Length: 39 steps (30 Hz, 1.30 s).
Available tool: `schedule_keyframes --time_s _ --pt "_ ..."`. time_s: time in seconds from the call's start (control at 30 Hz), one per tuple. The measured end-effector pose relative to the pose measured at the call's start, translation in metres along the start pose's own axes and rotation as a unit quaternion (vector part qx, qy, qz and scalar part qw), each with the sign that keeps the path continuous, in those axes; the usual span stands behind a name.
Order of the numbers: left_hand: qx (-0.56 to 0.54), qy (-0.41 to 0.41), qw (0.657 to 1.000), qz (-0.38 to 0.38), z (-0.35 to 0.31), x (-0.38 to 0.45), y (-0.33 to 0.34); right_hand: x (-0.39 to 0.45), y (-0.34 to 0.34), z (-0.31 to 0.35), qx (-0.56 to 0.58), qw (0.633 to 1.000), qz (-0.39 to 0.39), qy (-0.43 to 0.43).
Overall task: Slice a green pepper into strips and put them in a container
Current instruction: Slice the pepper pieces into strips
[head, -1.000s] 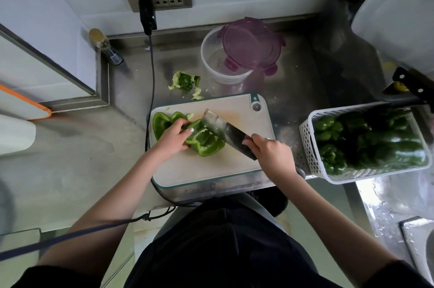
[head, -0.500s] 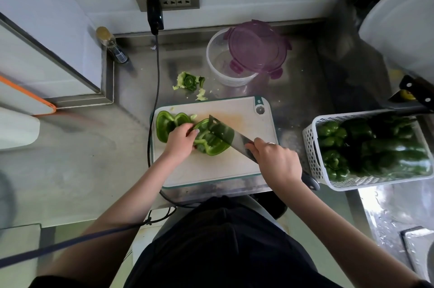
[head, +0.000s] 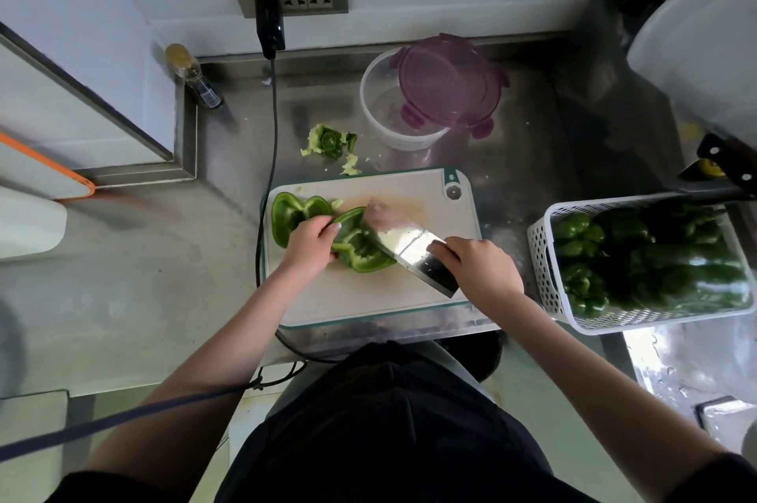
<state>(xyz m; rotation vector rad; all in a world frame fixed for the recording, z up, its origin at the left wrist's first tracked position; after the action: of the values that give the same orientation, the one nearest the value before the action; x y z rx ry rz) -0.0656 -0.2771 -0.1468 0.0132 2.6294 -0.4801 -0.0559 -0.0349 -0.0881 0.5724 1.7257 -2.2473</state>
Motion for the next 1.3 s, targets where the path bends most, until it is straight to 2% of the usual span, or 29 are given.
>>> schedule_keyframes --time_s 0.13,0.37,0.6,0.9,1.1,1.3 --pt "0.015 -0.002 1.0 0.004 0.0 0.002 0.001 0.006 0.005 0.0 0.003 1.0 0.03 -0.006" --pt "-0.008 -0.015 1.0 0.013 0.002 0.004 0.002 0.002 -0.001 0.002 -0.004 1.0 0.0 -0.008" --pt "-0.001 -0.012 1.0 0.018 0.004 0.006 0.003 0.005 0.004 0.016 -0.033 0.998 0.031 -0.04" --pt "-0.007 -0.024 0.999 0.032 0.009 0.004 0.003 0.016 0.016 0.002 0.047 0.995 0.087 -0.029" --pt "-0.044 -0.021 0.999 0.011 0.006 0.002 0.002 0.031 -0.013 -0.045 0.15 0.985 -0.039 0.078" --pt "-0.04 0.001 0.999 0.023 -0.001 0.0 0.007 0.047 0.025 -0.033 0.096 0.99 -0.028 0.098"
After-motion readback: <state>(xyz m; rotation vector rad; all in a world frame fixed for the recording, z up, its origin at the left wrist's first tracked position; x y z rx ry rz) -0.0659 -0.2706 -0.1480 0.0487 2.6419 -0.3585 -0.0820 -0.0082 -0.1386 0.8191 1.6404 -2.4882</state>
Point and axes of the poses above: each hand's wrist, its own x-axis towards the middle knuckle, its own y-axis out of the palm, z = x × y, the point moved 9 cm from there along x, towards the middle knuckle, and after that the axes turned 9 degrees about y, right-handed, at the moved point
